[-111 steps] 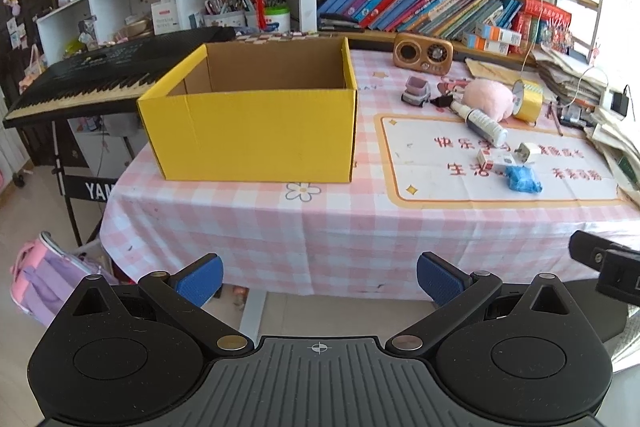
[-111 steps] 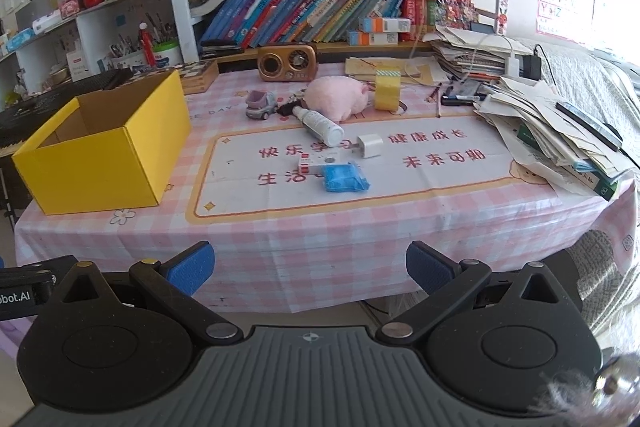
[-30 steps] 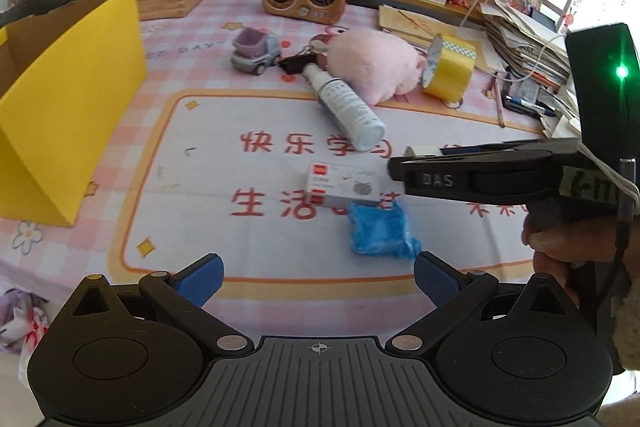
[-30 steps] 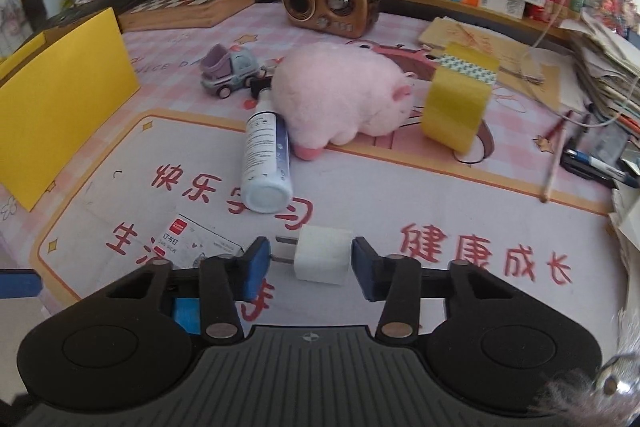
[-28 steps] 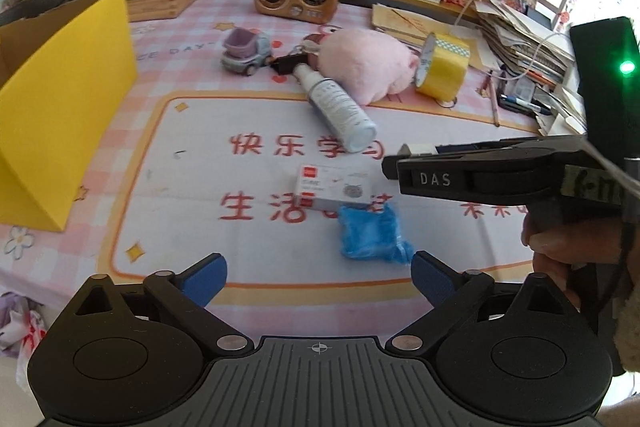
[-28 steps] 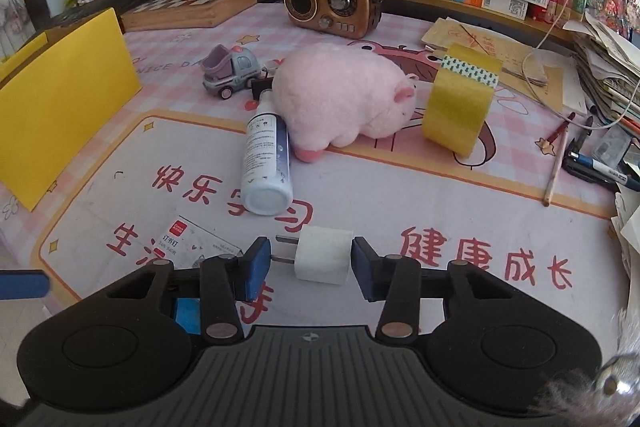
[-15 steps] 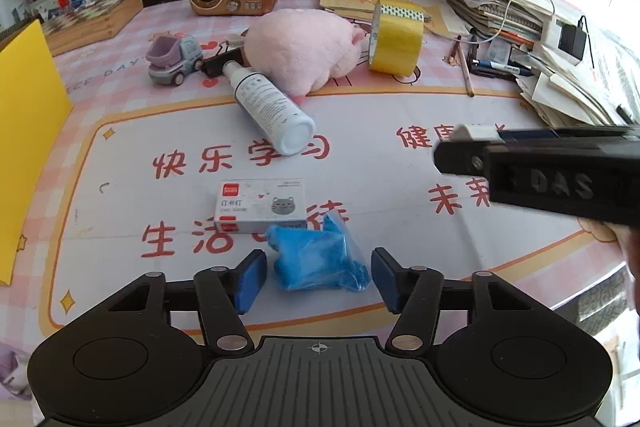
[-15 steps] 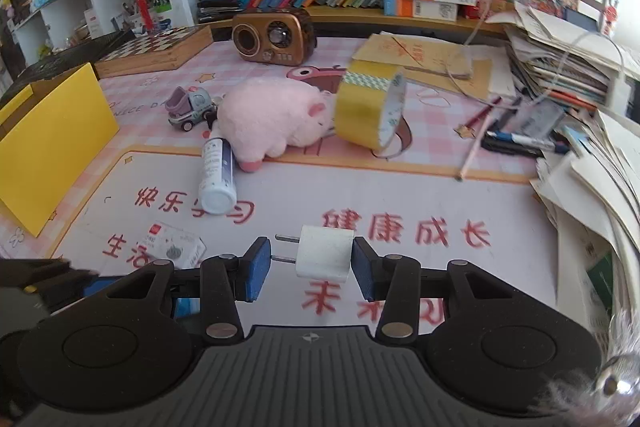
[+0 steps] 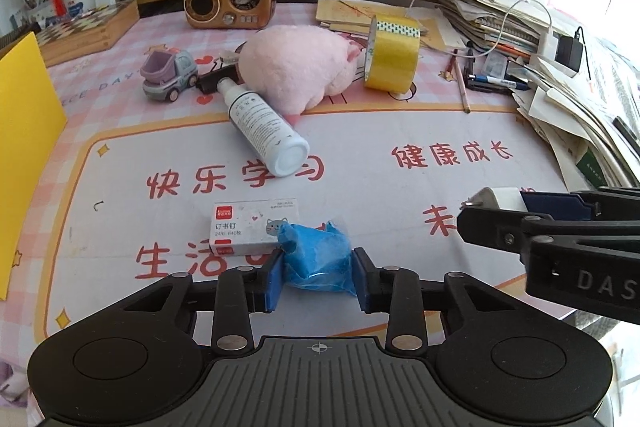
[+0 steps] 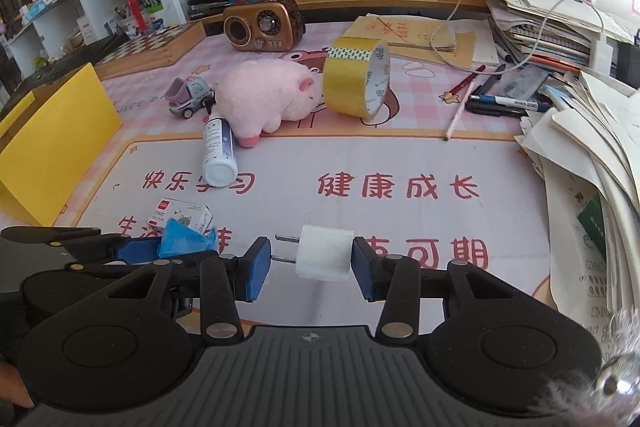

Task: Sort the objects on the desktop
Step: 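Grasp the white charger with the right gripper while the left grasps the blue bag, then carry the charger and blue bag with both grippers over the yellow box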

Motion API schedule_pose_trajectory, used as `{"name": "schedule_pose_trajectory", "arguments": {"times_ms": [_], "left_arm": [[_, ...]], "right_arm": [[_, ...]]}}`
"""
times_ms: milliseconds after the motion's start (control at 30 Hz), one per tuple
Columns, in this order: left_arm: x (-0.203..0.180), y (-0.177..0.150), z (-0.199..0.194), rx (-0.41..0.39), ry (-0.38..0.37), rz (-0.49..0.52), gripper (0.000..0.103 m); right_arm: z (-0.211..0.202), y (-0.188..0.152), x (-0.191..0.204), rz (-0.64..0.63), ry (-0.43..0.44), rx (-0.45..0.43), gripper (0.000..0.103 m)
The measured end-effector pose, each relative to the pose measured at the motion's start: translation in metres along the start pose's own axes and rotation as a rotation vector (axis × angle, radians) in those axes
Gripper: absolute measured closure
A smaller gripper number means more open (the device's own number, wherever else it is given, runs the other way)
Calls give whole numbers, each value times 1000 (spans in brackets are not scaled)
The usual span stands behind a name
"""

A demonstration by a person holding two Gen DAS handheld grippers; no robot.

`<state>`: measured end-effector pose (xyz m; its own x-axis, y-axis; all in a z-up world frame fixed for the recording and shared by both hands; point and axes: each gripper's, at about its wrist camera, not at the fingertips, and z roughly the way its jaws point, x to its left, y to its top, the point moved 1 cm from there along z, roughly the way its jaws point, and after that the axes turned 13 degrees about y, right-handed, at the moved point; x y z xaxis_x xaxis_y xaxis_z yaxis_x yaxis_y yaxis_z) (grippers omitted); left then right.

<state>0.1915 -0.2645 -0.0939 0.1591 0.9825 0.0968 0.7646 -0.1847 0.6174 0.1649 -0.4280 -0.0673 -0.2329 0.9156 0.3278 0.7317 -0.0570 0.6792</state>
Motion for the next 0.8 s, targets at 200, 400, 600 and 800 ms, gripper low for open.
{"name": "schedule_pose_trajectory", "arguments": {"times_ms": [200, 400, 600, 800], "left_arm": [[6, 1, -7, -9, -10, -42, 72], [9, 4, -15, -28, -17, -47, 72], [19, 2, -29, -54, -9, -46, 72], [29, 2, -40, -96, -12, -57, 72]], "right_arm": [[-9, -2, -2, 10, -21, -19, 61], [-16, -4, -5, 24, -42, -34, 61], [-18, -4, -2, 25, -42, -43, 61], [-20, -1, 10, 7, -48, -67, 61]]}}
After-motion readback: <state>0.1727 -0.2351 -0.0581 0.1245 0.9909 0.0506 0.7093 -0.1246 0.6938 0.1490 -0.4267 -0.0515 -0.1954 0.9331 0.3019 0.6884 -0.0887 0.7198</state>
